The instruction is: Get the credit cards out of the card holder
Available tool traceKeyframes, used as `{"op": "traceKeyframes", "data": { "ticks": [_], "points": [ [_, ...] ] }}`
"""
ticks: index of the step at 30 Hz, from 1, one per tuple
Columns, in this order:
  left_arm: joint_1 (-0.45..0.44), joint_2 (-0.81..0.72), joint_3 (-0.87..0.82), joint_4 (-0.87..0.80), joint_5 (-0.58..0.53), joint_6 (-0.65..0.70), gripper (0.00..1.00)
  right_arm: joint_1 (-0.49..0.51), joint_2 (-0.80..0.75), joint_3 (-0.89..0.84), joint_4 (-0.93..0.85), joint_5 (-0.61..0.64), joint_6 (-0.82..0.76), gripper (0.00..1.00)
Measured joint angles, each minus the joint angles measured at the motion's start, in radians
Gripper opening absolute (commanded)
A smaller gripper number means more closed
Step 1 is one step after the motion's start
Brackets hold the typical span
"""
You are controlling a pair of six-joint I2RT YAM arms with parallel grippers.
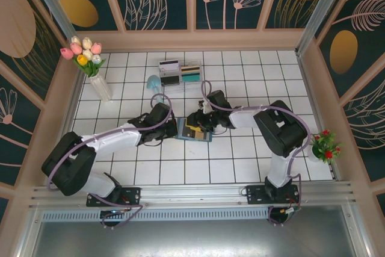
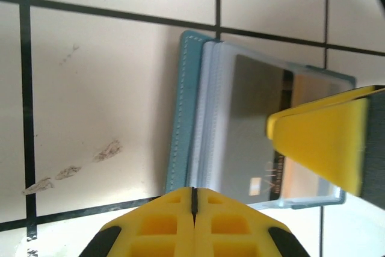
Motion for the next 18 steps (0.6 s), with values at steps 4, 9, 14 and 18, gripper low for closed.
{"op": "traceKeyframes", "data": {
  "ticks": [4,9,14,18],
  "points": [
    [0.0,-0.013,0.0,0.045,0.04,0.0,0.0,-0.005,-0.006,0.0,-0.017,0.021,0.0,0.39],
    [0.0,0.011,0.011,0.093,0.092,0.001,0.0,-0.019,-0.081,-0.017,-0.07,0.083,-0.003,0.37],
    [0.0,0.117,0.056,0.101,0.093,0.001,0.0,-0.03,-0.147,-0.031,-0.094,0.125,-0.002,0.32],
    [0.0,0.18,0.074,0.085,0.074,0.001,0.0,-0.03,-0.146,-0.04,-0.12,0.141,0.0,0.3]
  ]
}}
